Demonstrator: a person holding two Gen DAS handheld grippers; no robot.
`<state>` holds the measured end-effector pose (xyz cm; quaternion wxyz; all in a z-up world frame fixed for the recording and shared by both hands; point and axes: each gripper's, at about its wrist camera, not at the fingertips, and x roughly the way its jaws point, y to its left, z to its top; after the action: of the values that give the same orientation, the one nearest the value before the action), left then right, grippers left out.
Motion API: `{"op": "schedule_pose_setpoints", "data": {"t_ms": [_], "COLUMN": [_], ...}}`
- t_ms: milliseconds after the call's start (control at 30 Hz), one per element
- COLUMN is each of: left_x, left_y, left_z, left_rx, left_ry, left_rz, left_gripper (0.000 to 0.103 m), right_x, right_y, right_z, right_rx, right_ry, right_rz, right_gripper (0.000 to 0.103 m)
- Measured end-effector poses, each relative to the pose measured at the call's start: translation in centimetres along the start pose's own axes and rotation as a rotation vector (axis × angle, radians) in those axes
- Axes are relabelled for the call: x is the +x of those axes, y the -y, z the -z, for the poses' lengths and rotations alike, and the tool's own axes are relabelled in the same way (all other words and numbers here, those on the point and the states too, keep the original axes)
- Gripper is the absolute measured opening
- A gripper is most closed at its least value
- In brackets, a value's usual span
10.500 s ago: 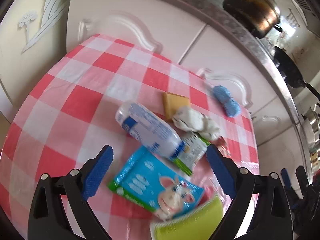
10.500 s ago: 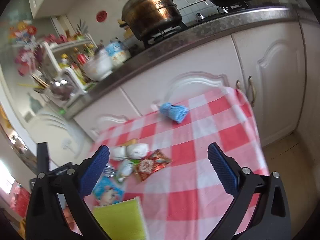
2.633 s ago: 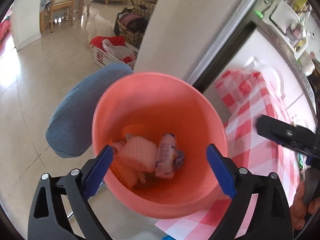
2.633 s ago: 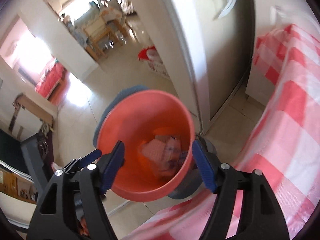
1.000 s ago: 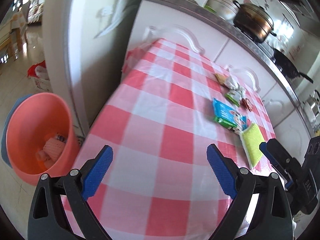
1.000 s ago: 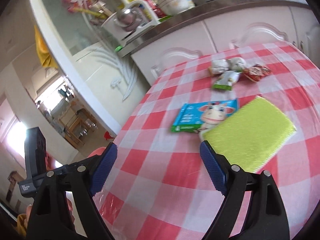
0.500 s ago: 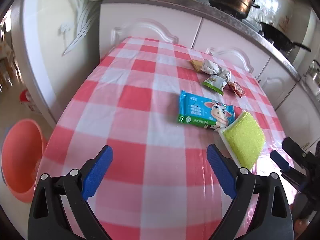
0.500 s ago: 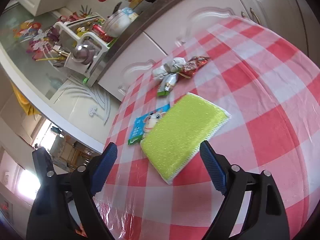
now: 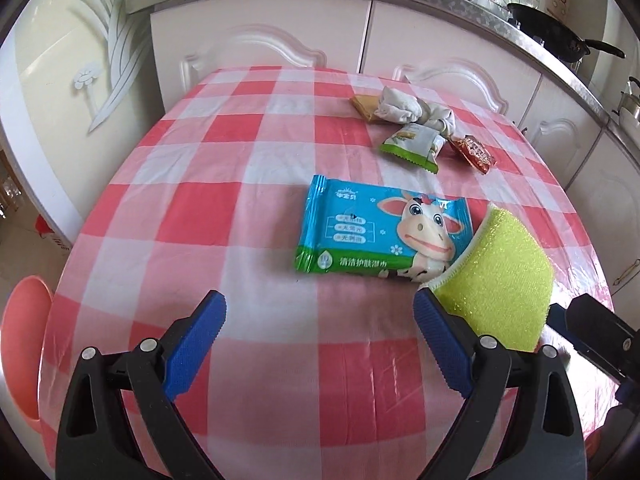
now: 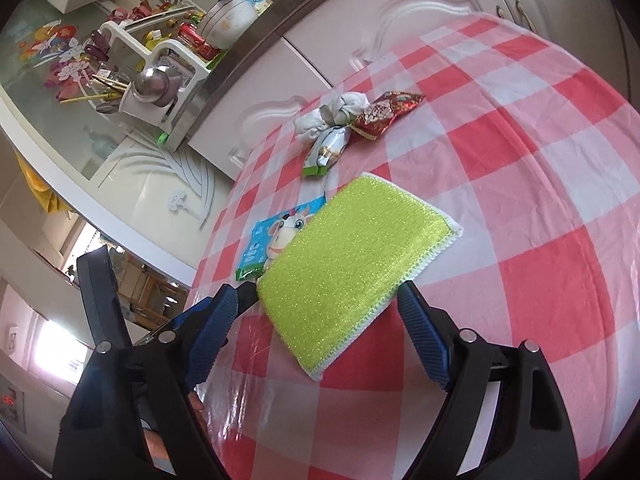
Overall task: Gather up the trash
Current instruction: 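Return both tools to the table toward the wipes packet and sponge, then grasp the blue cow-print wipes packet with the left gripper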
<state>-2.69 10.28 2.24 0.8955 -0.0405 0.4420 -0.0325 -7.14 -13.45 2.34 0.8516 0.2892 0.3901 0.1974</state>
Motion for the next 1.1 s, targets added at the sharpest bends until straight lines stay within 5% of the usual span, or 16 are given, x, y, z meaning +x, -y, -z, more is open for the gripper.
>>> {"op": "schedule_pose_setpoints", "data": {"t_ms": [333, 700, 1100], "left_x": [0.7, -0.1, 0.2], "left_y": [1.7, 5.3, 1.0], "left_z": [0.4, 1.3, -0.5], "left_rx": [0.034, 0.150, -0.193], "left_ry": [-0.022, -0.052, -0.115], "left_rz": [0.034, 0.166, 0.172], "left_gripper": [0.094, 0.094, 0.094], "right_x": [1.3, 2.7, 3.1], "right_y": [0.2, 0.8, 1.2], "right_z": [-1.7, -3.7, -4.5], "right_rx": [-0.059, -0.164, -0.243], "right_ry": [0.001, -0.019, -0.053], "right_rz": [0.067, 0.242, 0.346], "right_gripper": [0.083, 0.095, 0.098]}}
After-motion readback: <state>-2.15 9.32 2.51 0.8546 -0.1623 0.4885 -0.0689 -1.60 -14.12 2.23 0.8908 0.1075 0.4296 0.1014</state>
